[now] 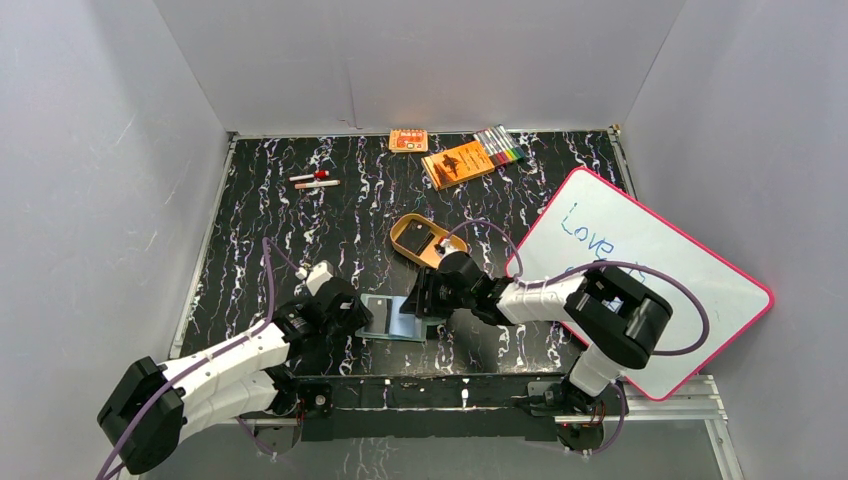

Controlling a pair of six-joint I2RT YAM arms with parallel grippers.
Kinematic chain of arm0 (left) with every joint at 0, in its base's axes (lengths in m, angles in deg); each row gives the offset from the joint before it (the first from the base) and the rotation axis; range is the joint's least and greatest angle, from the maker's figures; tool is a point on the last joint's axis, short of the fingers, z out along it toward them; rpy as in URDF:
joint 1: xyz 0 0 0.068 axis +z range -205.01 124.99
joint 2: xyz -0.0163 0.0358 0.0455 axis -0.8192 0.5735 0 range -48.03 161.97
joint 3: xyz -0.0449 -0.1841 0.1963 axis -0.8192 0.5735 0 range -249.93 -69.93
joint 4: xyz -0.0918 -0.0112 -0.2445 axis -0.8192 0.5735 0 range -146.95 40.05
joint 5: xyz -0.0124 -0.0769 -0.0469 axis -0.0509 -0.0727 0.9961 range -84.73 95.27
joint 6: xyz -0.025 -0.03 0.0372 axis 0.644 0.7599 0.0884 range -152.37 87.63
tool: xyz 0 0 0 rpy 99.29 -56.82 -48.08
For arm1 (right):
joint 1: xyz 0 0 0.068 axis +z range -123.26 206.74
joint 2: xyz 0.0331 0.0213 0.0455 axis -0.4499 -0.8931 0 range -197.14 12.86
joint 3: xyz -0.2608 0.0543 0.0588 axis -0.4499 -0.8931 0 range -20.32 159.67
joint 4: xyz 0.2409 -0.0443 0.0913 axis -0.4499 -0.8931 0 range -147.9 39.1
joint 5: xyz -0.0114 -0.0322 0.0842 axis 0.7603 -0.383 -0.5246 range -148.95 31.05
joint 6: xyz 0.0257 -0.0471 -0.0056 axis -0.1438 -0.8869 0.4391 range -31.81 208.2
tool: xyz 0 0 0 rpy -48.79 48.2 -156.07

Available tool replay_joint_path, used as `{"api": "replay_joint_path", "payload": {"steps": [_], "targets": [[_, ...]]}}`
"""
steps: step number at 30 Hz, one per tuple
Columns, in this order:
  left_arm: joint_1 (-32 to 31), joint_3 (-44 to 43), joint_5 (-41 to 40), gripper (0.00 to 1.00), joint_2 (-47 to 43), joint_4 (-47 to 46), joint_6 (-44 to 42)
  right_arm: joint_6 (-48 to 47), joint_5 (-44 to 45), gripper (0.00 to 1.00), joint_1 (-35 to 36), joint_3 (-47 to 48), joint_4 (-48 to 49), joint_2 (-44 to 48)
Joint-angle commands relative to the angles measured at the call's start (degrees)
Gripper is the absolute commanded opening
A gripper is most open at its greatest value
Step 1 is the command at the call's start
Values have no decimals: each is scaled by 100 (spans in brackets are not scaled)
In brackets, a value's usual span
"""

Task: Put the credit cards into the card holder
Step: Open the card holder at the center of the board.

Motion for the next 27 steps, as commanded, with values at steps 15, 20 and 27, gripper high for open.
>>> {"api": "replay_joint_path", "payload": {"steps": [15, 20, 27], "targets": [[6, 25, 52, 46, 9, 216, -38, 42, -195, 38, -9, -132, 644, 107], [6, -136, -56, 46, -79, 413, -97, 40, -201, 18, -7, -158, 649, 109], [5, -599, -287, 48, -463, 921, -246, -15, -291, 22, -9, -84, 601, 215]]}}
